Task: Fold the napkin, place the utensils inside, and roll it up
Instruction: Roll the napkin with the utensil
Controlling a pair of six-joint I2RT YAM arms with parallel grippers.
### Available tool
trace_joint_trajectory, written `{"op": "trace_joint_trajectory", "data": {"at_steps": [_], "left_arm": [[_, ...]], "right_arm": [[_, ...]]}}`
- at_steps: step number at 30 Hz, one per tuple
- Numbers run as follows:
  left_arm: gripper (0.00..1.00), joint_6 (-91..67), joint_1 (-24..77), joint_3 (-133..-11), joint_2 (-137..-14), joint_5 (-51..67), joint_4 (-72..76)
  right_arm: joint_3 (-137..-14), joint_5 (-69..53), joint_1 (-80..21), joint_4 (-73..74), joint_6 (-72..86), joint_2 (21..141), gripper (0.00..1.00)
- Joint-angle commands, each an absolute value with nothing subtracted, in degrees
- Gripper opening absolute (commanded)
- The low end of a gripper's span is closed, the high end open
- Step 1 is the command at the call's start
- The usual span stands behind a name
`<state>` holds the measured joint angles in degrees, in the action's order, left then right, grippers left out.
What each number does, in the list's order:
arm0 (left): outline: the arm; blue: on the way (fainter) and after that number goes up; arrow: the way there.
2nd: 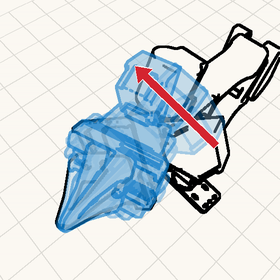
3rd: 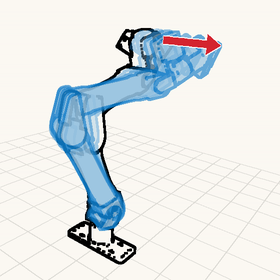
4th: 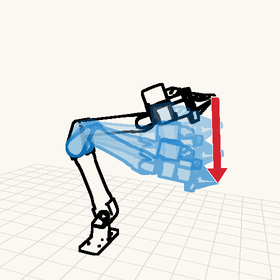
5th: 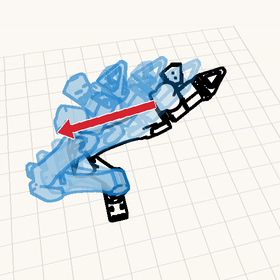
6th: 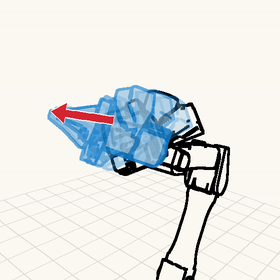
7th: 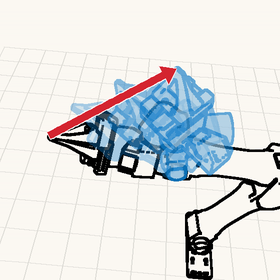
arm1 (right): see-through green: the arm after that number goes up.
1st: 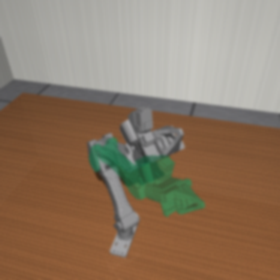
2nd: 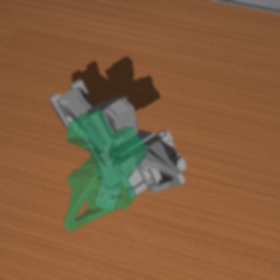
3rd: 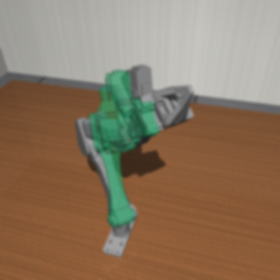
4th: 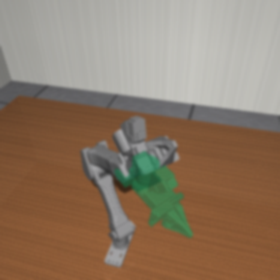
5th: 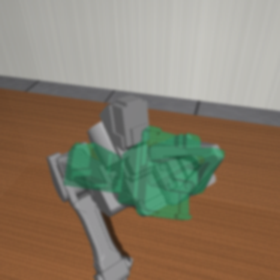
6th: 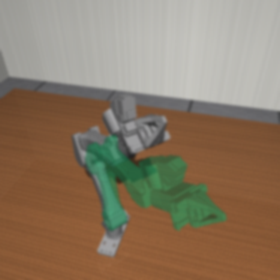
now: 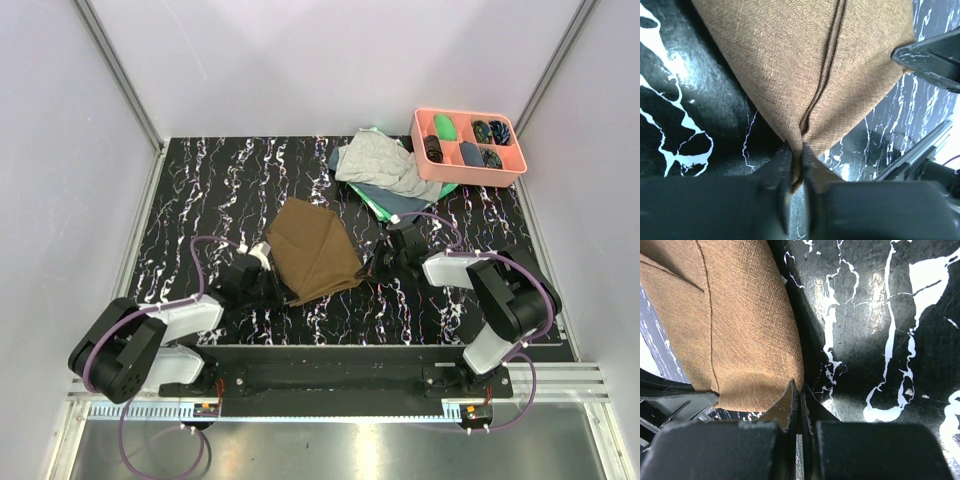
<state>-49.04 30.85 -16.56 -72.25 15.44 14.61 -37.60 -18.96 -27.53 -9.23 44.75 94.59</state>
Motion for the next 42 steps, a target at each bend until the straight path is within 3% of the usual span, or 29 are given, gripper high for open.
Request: {"op": "trace_joint_trajectory", "data": {"at_steps": [1, 4, 7, 13, 22, 23, 25, 32, 42], "left_arm": [[0.01, -45.8, 30.9, -20.7, -71.9, 15.9, 13.6], [0.0, -44.1, 28.9, -22.4, -69.6, 17.3, 9.3], [0.0, -42.7, 25.1, -23.6, -67.4, 21.9, 6.3], [0.0, -38.9, 19.6, -26.9, -66.6, 32.8, 0.2], [0.0, -34.5, 13.8, -29.0, -66.2, 39.2, -7.8], [0.0, -34.2, 13.5, -29.1, -66.1, 39.5, -8.3], [0.0, -33.0, 12.7, -29.1, -65.8, 40.1, -10.0], [0.0, -29.8, 9.4, -30.1, -65.0, 41.1, -14.2], [0.0, -28.8, 7.0, -30.4, -64.9, 43.0, -15.6]], "right_arm": [[-36.6, -17.9, -27.5, -9.3, 41.9, 92.1, 0.12], [-36.6, -17.1, -27.5, -7.9, 38.1, 87.7, 0.41], [-36.8, -16.6, -29.0, -7.4, 31.0, 82.4, 0.6], [-41.7, -0.3, -46.1, -4.8, 14.8, 76.3, 0.75], [-50.5, 7.1, -59.7, -10.1, 1.2, 88.3, 0.82], [-51.0, 8.9, -60.9, -10.8, 0.3, 89.2, 0.92], [-51.9, 10.5, -62.6, -12.7, -3.0, 91.5, 0.93], [-53.3, 9.8, -66.7, -15.3, -6.9, 96.0, 0.94], [-52.9, 20.4, -71.9, -18.8, -10.4, 101.1, 0.92]]}}
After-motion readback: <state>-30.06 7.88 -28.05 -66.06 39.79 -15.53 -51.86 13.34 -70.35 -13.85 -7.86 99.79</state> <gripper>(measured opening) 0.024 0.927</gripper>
